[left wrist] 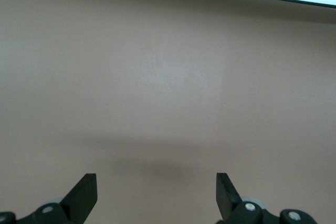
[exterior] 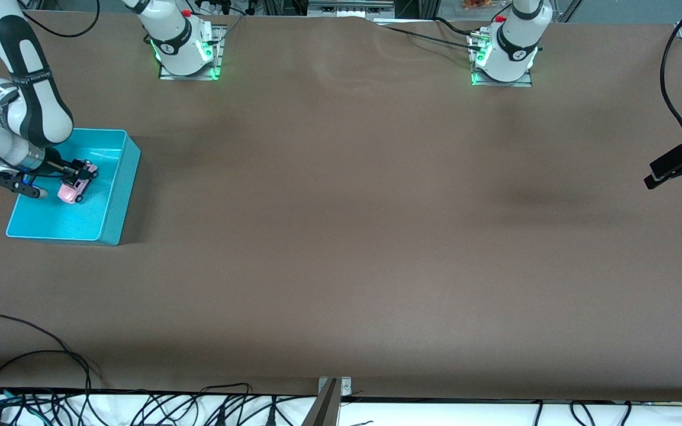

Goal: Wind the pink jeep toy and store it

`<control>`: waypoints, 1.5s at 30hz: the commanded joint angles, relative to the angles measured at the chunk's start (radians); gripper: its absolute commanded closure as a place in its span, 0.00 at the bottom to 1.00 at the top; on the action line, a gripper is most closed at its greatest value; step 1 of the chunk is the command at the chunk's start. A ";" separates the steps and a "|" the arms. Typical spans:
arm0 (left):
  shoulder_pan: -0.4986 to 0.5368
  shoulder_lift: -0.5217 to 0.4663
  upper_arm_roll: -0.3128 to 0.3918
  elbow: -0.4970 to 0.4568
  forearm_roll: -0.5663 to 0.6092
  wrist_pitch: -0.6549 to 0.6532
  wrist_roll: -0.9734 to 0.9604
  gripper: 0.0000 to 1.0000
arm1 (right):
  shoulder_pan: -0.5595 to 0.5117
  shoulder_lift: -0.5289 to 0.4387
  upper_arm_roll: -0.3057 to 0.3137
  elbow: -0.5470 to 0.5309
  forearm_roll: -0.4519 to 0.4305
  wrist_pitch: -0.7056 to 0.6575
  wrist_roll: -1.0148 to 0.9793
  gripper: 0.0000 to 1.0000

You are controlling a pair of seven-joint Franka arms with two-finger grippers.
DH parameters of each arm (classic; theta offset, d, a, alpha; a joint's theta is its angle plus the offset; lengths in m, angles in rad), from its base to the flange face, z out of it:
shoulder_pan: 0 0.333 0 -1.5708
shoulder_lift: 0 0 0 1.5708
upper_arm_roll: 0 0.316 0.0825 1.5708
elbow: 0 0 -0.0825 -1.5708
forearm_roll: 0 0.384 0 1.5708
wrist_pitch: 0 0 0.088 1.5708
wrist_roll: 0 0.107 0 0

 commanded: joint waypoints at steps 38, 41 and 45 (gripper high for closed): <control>-0.011 -0.003 -0.056 0.016 -0.009 -0.054 0.023 0.00 | -0.021 0.075 0.037 0.003 0.005 0.048 0.005 0.74; -0.008 -0.005 -0.052 0.016 -0.010 -0.054 0.025 0.00 | -0.021 0.075 0.035 0.003 0.005 0.048 0.005 0.42; -0.007 -0.003 -0.052 0.016 -0.009 -0.054 0.026 0.00 | -0.020 0.067 0.037 0.003 0.005 0.045 0.017 0.12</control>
